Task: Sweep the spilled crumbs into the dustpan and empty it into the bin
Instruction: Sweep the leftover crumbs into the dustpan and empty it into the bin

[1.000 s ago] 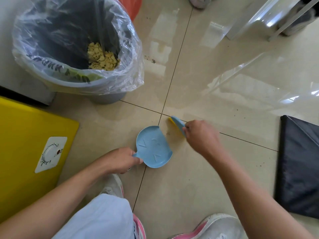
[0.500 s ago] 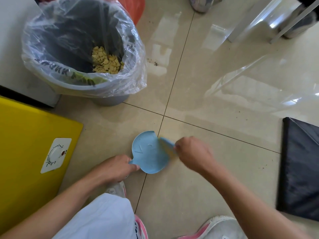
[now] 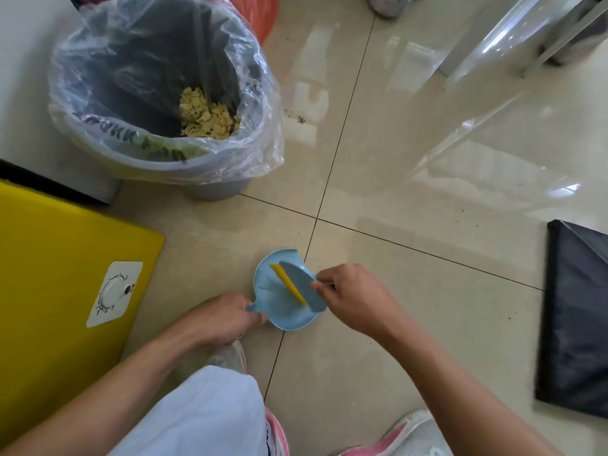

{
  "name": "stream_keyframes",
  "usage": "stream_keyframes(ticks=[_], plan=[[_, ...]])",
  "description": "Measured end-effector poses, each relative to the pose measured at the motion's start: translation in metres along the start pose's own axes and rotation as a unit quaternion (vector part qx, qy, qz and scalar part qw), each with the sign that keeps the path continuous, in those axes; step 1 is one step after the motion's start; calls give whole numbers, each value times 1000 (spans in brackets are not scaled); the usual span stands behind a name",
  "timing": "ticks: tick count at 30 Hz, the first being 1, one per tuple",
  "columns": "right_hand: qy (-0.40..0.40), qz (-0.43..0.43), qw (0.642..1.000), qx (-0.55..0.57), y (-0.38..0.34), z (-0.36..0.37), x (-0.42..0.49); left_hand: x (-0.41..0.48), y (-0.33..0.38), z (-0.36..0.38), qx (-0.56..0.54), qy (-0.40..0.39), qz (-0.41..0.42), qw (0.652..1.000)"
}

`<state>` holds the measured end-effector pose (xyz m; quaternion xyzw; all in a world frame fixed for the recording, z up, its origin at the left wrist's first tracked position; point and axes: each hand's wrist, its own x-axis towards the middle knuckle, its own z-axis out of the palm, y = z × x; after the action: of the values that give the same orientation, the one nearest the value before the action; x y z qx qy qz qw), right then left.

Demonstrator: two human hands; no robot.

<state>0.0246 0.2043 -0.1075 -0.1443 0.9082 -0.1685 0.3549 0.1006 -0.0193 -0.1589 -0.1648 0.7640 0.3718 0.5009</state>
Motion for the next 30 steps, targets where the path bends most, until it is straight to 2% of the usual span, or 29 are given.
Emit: stream_keyframes(ticks=[2, 4, 6, 10, 13, 16, 19, 24, 27, 30], plan=[[71, -8, 997, 5, 4, -8, 2, -5, 0, -1, 29, 14, 18, 999], [158, 10, 986, -47, 11, -17, 8, -11, -2, 0, 59, 44, 30, 997], [200, 29, 974, -107, 16, -25, 21, -16, -9, 2, 61, 54, 22, 996], [137, 50, 964, -223, 7, -30, 48, -18, -26, 6, 39, 60, -18, 997], [44, 3, 958, -283, -16, -9, 44, -20, -27, 6, 12, 77, -28, 997], [-25, -38, 973, -225, -29, 5, 30, -21, -22, 6, -1, 80, -31, 996], [-27, -9, 994, -101, -18, -20, 17, -19, -20, 5, -16, 73, -13, 997], [92, 95, 991, 26, 46, -63, 1, -11, -22, 0, 3, 74, 6, 997], [230, 200, 945, 119, 113, -85, -2, -9, -27, -7, -3, 65, 3, 998], [316, 292, 901, 47, 186, -107, -12, -7, -39, -9, 14, 61, -19, 998]])
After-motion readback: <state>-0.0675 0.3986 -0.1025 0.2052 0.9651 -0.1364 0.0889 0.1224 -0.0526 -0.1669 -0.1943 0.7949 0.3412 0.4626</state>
